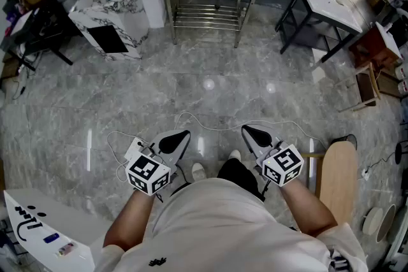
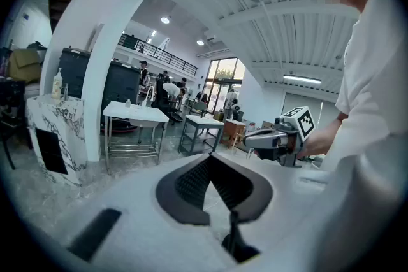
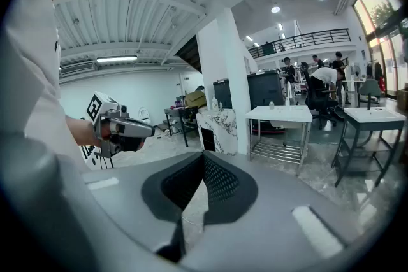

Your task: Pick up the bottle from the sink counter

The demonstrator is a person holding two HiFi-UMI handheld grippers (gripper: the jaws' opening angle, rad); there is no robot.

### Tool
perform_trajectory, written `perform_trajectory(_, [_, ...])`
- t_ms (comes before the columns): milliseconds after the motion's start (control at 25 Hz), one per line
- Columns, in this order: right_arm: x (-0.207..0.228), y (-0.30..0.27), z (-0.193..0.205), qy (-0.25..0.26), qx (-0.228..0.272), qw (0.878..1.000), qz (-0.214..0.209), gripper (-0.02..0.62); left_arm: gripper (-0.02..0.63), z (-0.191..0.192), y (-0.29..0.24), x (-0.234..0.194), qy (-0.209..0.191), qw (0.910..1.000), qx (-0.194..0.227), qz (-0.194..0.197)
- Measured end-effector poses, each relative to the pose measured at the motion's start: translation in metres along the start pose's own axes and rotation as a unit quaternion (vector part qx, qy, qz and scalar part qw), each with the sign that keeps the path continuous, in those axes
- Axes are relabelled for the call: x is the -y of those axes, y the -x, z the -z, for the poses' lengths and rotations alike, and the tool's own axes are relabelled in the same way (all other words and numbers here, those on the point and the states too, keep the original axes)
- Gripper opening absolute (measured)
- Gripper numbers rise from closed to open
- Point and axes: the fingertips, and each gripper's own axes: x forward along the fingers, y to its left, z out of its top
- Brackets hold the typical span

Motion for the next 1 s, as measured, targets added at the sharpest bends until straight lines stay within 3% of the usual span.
perform_trajectory(440, [0.022,-0.062,-0.019,0.016,-0.001,1.000,-0.025,0.009,0.006,-0.013,-0.010,-0.044,0.006,0.9998,0.013,-0.017])
perform_trajectory(600, [0.042,-0.102,-0.036,0.028,0.017,0.998,-0.057,0.017,0.006,-0.021,-0.025,-0.079,0.009,0.9995,0.004,-0.029])
perform_trajectory(680, [0.056,-0.125,-0.046,0.022,0.018,0.997,-0.073,0.117,0.006,-0.028,-0.035,-0.101,0.018,0.9992,-0.001,-0.037])
perform_trajectory(760, [0.076,-0.147,-0.059,0.019,0.020,0.997,-0.076,0.163,0.006,-0.040,-0.048,-0.122,0.020,0.9989,-0.005,-0.042])
perform_trajectory(1000, [0.145,-0.199,-0.105,0.015,0.026,0.996,-0.079,0.170,0.006,-0.095,-0.105,-0.180,0.010,0.9988,-0.008,-0.048])
